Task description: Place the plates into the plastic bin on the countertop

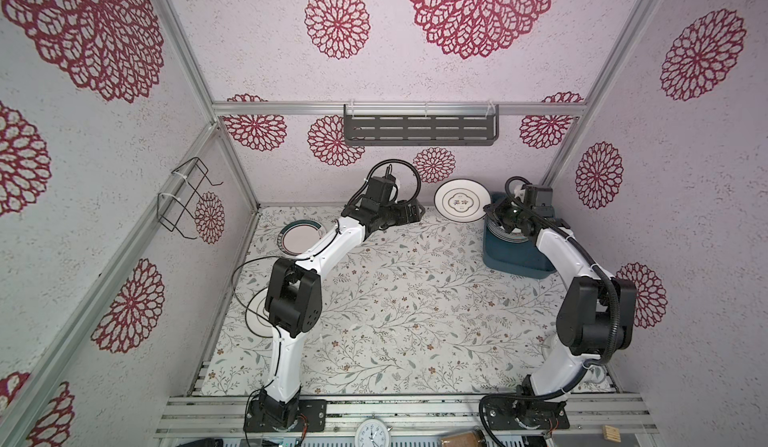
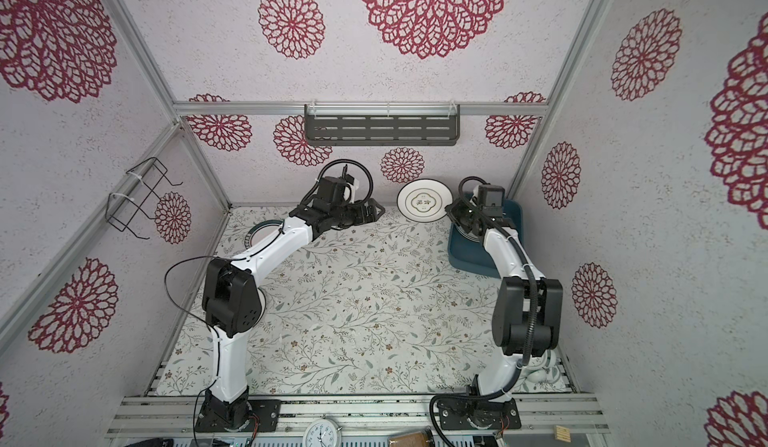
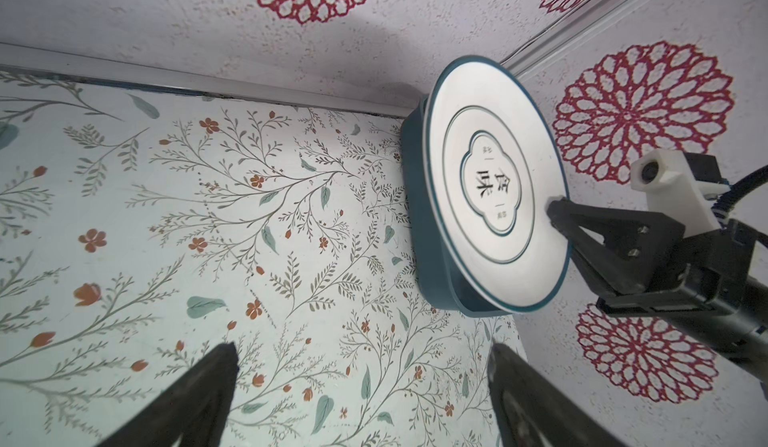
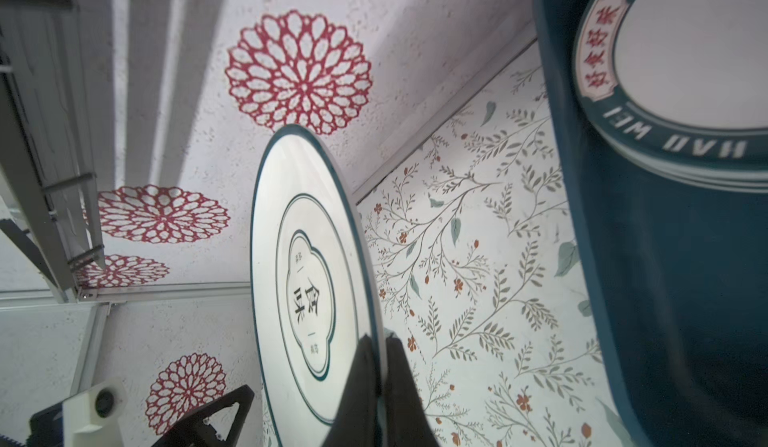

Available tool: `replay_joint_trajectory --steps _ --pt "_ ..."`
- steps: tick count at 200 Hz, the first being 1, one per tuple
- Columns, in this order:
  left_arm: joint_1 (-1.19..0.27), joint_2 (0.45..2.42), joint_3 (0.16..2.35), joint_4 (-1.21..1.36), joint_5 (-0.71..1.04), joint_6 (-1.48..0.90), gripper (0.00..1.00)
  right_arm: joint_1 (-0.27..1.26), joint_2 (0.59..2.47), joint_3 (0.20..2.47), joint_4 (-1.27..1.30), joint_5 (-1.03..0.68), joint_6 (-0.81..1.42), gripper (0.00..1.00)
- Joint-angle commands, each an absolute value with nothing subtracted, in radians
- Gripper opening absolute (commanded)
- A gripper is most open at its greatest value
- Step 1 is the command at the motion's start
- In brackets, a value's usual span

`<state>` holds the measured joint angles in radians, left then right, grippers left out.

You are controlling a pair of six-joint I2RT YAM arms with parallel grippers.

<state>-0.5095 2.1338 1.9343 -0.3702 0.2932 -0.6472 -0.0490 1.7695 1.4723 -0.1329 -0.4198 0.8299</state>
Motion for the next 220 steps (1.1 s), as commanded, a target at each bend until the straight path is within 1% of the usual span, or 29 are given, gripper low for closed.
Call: replay_joint_trajectory --steps 1,40,101,156,220 --pt "-0.519 2.165 2.001 -0.324 0.300 -0.629 0.97 -0.098 1.802 1.537 -0.120 -0.443 0.816 0.00" --pt "-0.518 2.198 2.034 -0.260 0.255 -0.632 0.97 -0.171 1.885 1.595 -0.116 -0.418 0.827 0.00" --pt "-0.493 2.247 2.069 -0.202 0.181 -0.664 0.97 -0.239 1.970 1.605 -0.054 -0.299 0.808 0.00" --pt "-0.464 2.279 2.078 -0.177 0.159 -0.707 0.97 -0.302 2.077 1.617 0.048 -0.313 0.851 0.00" --pt "-0.444 2.266 2.044 -0.177 0.128 -0.720 0.97 -0.346 2.186 1.677 0.033 -0.307 0.864 0.00"
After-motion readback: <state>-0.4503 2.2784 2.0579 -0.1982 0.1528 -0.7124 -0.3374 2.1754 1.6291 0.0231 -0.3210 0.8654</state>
